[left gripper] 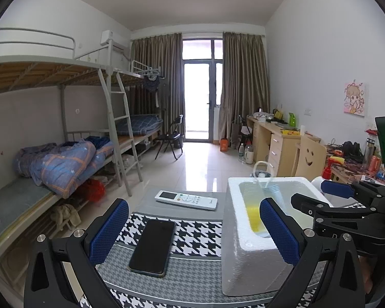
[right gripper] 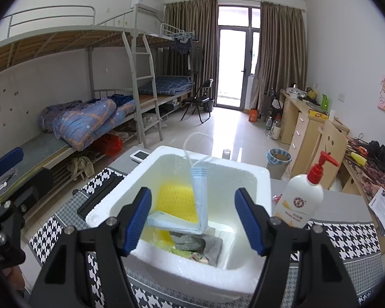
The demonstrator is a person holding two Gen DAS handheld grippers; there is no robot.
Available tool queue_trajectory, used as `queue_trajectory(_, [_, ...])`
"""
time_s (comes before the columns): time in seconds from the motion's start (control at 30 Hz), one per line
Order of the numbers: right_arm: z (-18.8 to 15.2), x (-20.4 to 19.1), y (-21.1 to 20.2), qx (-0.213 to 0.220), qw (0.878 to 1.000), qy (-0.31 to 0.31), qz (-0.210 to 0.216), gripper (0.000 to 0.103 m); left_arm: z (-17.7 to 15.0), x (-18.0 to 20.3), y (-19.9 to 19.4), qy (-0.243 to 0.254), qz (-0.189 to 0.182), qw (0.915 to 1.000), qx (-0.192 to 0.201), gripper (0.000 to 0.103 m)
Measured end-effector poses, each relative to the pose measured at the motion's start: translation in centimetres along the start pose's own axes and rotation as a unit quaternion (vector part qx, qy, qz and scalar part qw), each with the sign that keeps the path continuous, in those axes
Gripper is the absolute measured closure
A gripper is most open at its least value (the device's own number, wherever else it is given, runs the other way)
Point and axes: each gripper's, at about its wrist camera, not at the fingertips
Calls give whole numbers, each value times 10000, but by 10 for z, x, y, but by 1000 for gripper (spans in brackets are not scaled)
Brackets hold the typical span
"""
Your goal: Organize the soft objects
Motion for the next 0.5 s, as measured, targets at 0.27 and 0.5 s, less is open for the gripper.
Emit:
queue_trajectory(0.27, [-3,8,-28,198,9996,26,-176,21,2,15,-17,26,-120,9999,35,1])
queue_trajectory(0.5, [-7,13,-54,354,9991,38,-242,20,4,24,-36,23,-199,9998,77,1])
Point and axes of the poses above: each gripper's, at about its wrist camera, not at the fingertips, and y roughly the way its jaws point, x to its right, z to its top, and after that the axes turned 9 degrees about x, right-handed
